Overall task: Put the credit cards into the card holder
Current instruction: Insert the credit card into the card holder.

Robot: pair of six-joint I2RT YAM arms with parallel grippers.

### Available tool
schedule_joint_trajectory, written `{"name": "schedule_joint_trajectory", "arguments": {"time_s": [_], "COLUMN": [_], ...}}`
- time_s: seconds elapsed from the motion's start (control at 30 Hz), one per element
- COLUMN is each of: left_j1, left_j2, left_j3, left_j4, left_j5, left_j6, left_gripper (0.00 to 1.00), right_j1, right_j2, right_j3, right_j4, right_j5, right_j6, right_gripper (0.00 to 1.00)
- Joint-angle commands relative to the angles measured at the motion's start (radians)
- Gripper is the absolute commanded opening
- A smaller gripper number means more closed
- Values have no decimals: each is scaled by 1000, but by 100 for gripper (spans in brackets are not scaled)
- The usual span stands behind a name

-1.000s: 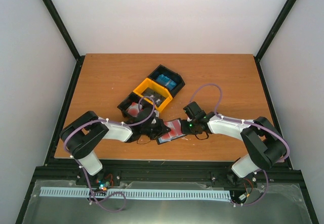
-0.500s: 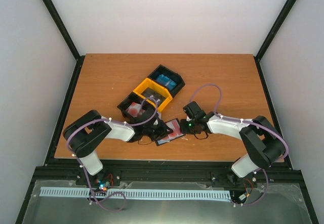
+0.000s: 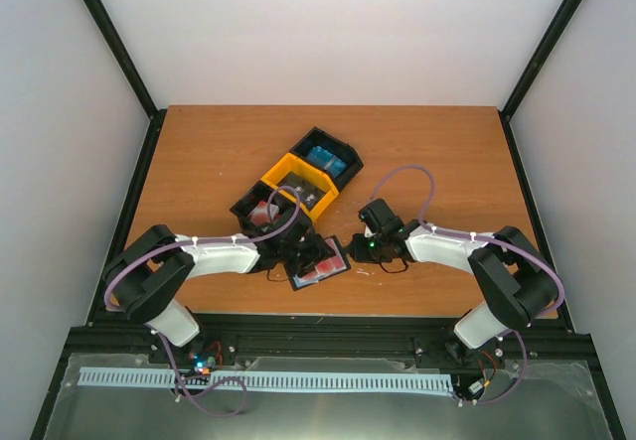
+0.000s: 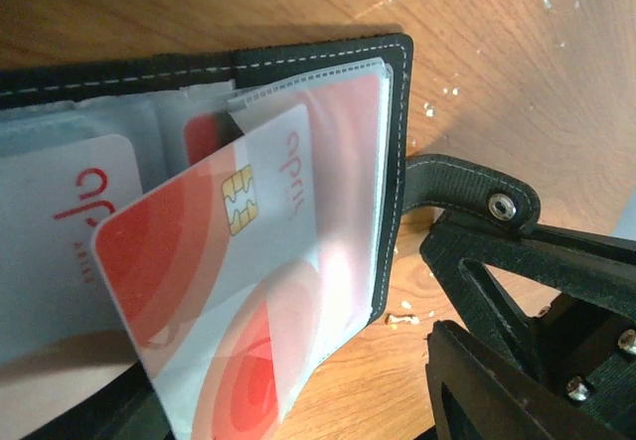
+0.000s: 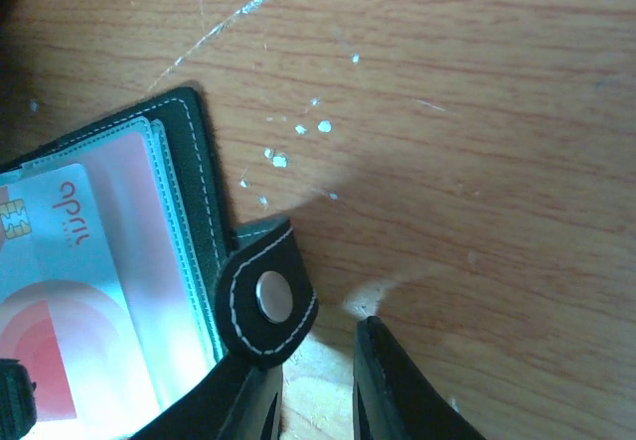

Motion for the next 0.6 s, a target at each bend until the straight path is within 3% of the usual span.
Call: {"name": "schedule_joint_trajectory", "arguments": {"time_s": [0.0,0.23,0.4,0.57], "left_j1": [-10,-10,-10,-8], "left_j2": [-25,-60,-118,-161], "left_j3": [60,121,97,62], "left_j4": [-187,-353,-356,-349], "left_j5": [-43,-52,-40,-55], "left_j6": [-4,-24,-55,-69], "left_gripper": [61,76,84,82], "right_j1": [7,8,9,9], "right_j2": [49,46,19,15], "right_j3": [-44,-38,-42,-39], "right_j4": [-89,-75,-44,-38], "right_j5": [-10,-47,-94,-110], "right_j6": [-8,-28,-39,-43], "right_gripper": [23,25,29,31]}}
